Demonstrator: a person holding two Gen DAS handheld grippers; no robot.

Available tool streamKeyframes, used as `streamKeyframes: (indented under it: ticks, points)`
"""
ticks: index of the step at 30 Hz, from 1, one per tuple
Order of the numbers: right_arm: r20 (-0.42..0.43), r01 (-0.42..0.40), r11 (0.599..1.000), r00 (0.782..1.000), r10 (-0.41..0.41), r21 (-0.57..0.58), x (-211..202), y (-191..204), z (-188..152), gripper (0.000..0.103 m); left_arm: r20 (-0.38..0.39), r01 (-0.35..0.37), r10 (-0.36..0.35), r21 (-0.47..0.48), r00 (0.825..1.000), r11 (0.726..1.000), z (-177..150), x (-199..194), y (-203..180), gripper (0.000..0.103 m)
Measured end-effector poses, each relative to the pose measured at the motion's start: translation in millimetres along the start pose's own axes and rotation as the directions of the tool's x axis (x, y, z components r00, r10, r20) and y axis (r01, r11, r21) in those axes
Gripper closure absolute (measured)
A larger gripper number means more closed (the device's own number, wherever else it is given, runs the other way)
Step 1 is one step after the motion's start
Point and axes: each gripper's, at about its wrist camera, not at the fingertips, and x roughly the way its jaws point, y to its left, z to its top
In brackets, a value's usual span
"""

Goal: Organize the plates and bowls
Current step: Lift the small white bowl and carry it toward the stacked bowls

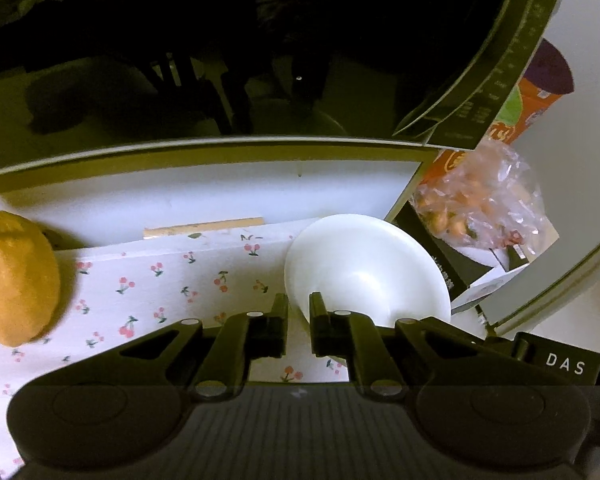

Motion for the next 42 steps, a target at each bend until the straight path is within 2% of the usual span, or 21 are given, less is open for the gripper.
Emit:
streamKeyframes:
  ticks: [14, 29, 42]
  points:
    - [-0.019, -0.002, 0.997, 1.000, 0.000, -0.078, -44.7, 47.3, -20.8, 0.090, 0.022, -0.021, 0.021, -0.011, 1.000, 1.000, -15.6, -58.9, 3.7, 0.092]
    - [-0.051, 0.013, 0.988, 0.998, -0.021, -0.153, -94.4, 89.9, -70.3, 0.089, 0.067, -0.031, 0.032, -0.010, 0.997, 0.999, -49.2, -135.9, 12.6, 0.093]
    - [-0.080, 0.022, 0.977, 0.996, -0.040, -0.213, -119.4, 110.3, -115.7, 0.089, 0.119, -0.013, 0.021, -0.072, 0.993, 0.997, -92.3, -182.1, 32.6, 0.093]
